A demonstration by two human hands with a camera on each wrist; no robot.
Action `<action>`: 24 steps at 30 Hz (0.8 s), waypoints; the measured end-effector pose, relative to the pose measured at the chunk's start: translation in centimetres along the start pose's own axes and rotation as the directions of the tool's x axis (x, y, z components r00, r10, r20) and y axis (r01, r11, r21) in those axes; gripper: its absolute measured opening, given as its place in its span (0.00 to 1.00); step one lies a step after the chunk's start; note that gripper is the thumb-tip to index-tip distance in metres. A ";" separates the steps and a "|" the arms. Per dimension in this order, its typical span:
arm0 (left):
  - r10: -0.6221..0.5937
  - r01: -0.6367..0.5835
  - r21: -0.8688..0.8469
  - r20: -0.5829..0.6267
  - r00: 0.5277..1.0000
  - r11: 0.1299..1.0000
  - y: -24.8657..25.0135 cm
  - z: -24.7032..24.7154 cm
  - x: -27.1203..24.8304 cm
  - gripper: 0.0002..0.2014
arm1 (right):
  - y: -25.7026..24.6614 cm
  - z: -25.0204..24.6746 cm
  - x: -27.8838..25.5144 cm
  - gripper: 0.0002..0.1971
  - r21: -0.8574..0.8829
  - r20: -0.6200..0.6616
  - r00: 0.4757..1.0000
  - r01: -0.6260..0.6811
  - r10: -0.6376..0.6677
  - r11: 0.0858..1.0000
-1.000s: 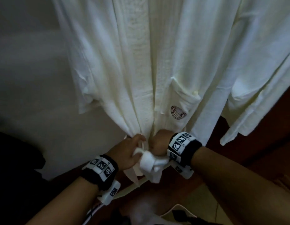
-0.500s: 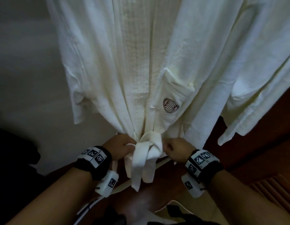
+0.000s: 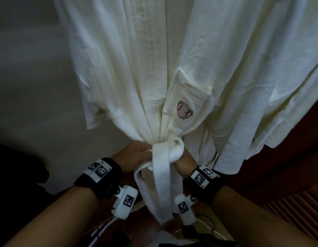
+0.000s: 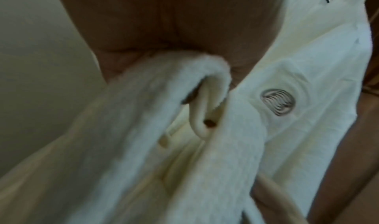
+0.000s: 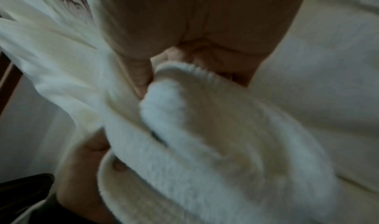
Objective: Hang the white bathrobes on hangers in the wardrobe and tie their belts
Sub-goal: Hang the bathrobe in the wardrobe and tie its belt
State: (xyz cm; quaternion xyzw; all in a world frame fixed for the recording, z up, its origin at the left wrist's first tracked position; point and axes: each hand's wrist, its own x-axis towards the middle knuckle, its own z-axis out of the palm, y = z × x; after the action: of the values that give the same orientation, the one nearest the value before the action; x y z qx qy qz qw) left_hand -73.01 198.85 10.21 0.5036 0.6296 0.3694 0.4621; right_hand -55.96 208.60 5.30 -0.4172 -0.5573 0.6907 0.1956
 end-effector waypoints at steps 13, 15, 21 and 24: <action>-0.043 0.029 -0.042 -0.381 0.924 0.999 -2.3 -2.4 2.5 0.08 | 4.4 -11.4 0.5 0.05 -0.783 -0.151 0.986 -0.164 0.072 0.601; -0.047 0.029 -0.051 -0.398 0.916 0.998 -2.1 -2.2 2.8 0.08 | 5.2 -12.0 0.7 0.04 -0.812 -0.271 0.962 -0.204 -0.044 0.546; -0.125 0.108 -0.065 -0.449 0.885 0.992 -3.3 -3.0 3.3 0.12 | 5.3 -11.2 0.7 0.03 0.433 -0.296 0.914 -0.132 0.279 0.892; -0.163 0.127 -0.106 -0.488 0.857 0.986 -3.1 -3.2 3.3 0.08 | 3.9 -10.2 0.8 0.13 0.434 -0.270 0.958 0.027 0.101 0.900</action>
State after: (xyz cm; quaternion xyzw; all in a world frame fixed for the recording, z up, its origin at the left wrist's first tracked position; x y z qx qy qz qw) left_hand -77.20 201.35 7.64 0.3268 0.7497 0.4720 0.3293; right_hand -47.61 214.22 1.08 -0.4690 -0.3475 0.7333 0.3485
